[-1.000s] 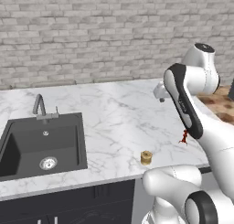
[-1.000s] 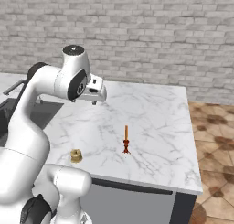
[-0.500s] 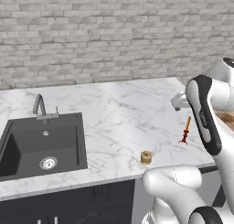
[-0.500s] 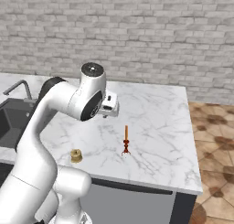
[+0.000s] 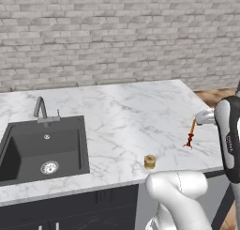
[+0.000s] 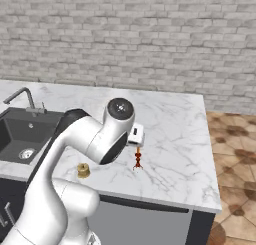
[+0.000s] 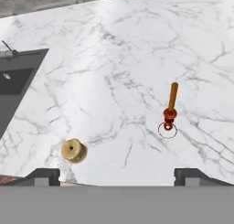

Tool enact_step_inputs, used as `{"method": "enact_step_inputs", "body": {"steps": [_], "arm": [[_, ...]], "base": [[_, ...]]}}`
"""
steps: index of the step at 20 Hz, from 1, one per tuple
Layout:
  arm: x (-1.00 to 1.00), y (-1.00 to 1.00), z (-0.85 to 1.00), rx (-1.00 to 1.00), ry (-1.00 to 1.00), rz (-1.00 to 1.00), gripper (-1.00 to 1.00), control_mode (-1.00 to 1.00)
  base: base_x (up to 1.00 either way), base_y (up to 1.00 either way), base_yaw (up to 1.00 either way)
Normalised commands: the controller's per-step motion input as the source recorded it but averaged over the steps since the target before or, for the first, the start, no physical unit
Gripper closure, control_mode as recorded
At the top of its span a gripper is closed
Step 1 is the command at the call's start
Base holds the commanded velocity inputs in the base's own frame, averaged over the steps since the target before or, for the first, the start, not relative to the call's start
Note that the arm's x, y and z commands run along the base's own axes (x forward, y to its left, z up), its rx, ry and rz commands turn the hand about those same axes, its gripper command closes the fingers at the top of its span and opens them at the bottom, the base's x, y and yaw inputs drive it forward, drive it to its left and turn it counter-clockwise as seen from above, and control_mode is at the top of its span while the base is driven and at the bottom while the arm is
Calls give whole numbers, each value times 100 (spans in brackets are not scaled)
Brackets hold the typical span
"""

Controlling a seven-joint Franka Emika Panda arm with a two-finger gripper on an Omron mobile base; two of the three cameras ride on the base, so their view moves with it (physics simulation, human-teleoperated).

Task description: Pick the candle and candle from the dining table and place them in the open cabinet. Close the cabinet after placing the objects.

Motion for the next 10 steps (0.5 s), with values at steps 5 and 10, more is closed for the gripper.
{"method": "enact_step_inputs", "body": {"steps": [5, 10], "arm": [[-30, -49, -21, 9, -8, 3, -100, -100], [-14, -60, -19, 13, -9, 11, -100, -100]], "base": [[0, 0, 0], [0, 0, 0]]}}
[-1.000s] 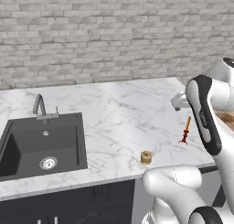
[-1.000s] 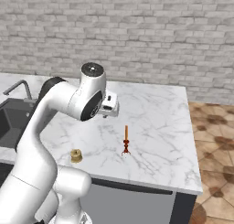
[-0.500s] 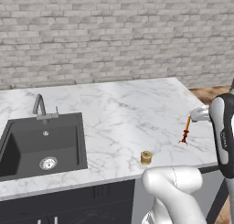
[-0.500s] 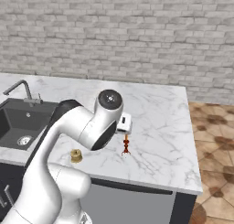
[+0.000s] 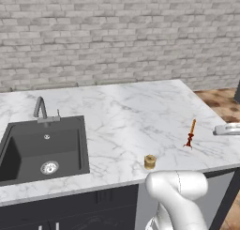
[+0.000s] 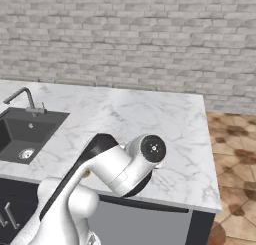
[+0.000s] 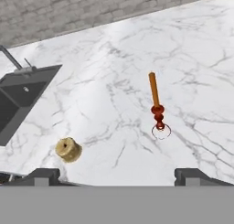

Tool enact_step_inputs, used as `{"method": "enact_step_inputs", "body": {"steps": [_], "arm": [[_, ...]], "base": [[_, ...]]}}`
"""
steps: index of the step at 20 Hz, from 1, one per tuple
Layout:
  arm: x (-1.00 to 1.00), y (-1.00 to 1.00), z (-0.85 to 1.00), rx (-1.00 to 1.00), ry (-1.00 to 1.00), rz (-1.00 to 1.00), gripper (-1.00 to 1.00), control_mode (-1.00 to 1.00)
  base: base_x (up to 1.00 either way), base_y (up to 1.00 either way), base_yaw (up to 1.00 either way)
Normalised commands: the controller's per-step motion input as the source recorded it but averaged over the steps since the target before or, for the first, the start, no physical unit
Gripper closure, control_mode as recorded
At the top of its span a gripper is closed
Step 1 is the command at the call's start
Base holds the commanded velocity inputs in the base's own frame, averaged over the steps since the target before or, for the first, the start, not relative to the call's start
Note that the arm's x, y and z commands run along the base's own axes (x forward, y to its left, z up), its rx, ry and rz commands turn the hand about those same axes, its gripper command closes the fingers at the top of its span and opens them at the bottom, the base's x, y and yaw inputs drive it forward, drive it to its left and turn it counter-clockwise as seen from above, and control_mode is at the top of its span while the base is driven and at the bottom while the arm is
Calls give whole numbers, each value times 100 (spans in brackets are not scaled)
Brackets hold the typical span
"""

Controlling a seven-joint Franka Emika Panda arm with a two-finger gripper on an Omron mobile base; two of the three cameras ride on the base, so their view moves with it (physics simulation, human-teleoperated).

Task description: Pick the candle and candle from the dining table and place them in the open cabinet. Close the cabinet after placing the objects.

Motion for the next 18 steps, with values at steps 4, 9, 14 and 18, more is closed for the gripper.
{"method": "enact_step_inputs", "body": {"steps": [4, 9, 14, 18], "arm": [[0, -54, -15, 14, -7, 14, -100, -100], [0, -53, -24, 5, -5, 18, -100, -100], [0, -35, -30, 0, -2, 21, -100, -100], [0, -16, -34, -3, -8, 20, -100, -100]], "base": [[0, 0, 0], [0, 0, 0], [0, 0, 0], [0, 0, 0]]}}
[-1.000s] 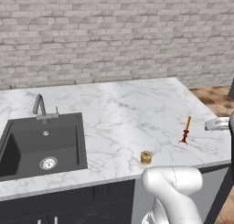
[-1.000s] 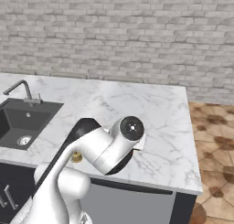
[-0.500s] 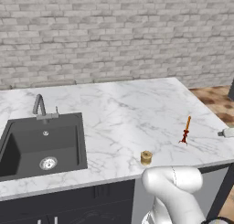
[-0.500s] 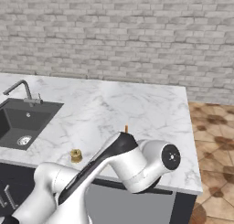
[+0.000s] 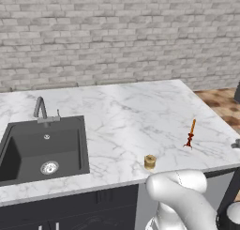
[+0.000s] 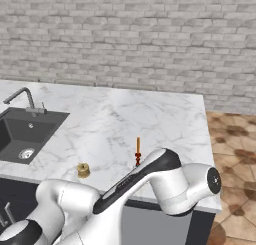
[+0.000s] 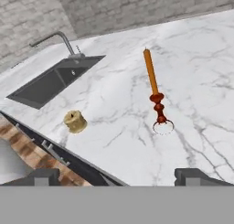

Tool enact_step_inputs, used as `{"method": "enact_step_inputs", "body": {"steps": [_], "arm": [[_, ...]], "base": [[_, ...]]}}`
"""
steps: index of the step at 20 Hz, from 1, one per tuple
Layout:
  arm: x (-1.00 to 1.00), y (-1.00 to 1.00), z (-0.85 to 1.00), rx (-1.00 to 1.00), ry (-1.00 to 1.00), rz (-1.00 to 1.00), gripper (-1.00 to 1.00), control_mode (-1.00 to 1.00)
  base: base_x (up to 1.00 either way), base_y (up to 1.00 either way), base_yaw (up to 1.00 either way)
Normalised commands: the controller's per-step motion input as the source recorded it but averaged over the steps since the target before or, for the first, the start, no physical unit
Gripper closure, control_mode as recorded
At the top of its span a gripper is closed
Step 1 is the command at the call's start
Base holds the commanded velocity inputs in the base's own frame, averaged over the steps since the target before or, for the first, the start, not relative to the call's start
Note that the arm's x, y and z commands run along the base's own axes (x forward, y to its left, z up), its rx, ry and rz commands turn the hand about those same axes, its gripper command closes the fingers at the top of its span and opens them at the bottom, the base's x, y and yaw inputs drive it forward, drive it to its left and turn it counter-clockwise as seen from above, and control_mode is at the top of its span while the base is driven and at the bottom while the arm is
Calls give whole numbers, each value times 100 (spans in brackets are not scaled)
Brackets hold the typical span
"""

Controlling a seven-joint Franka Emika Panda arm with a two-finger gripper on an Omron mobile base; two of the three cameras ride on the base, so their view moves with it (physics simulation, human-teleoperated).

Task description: Pick the candle and candle from the dining table and place them in the open cabinet. Close the cabinet after placing the objects.

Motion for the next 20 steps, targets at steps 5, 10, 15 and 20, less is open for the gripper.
{"method": "enact_step_inputs", "body": {"steps": [5, 10, 15, 20], "arm": [[1, 0, -34, 0, -28, 12, -100, -100], [3, 18, -16, 0, -25, 1, -100, -100], [14, 30, -2, 0, -13, -2, -100, -100], [31, 16, 0, -3, 1, 0, -100, -100]], "base": [[0, 0, 0], [0, 0, 0], [0, 0, 0], [0, 0, 0]]}}
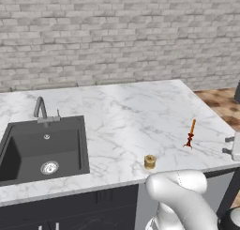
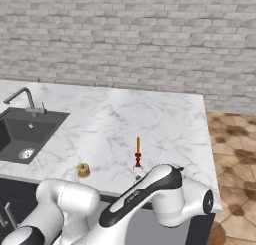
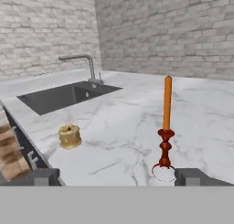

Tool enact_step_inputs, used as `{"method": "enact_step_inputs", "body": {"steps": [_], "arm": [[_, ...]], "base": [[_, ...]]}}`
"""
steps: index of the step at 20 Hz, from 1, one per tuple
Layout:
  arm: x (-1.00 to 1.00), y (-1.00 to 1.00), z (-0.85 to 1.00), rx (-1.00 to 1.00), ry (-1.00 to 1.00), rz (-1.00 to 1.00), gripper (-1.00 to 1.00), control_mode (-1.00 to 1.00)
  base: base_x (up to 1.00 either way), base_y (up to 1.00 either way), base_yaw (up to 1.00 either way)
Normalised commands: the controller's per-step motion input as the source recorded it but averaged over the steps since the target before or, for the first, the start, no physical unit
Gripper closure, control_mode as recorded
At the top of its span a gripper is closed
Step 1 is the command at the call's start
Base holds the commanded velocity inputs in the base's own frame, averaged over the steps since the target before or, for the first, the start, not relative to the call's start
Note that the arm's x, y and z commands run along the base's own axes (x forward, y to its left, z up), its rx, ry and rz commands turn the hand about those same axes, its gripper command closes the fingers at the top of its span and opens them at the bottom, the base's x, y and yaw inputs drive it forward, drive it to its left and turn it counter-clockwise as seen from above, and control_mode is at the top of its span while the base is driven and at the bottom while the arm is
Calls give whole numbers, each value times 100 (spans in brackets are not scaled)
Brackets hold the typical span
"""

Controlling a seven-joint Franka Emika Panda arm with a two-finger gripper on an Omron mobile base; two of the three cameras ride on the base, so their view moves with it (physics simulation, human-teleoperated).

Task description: Pick the candle and candle from the dining table and place them in the open cabinet. Close the cabinet after placing the objects.

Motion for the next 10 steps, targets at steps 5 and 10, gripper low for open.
{"method": "enact_step_inputs", "body": {"steps": [5, 10], "arm": [[40, 2, 0, -2, 15, 0, -100, -100], [31, 0, -13, 0, 6, 0, -100, -100]], "base": [[0, 0, 0], [0, 0, 0]]}}
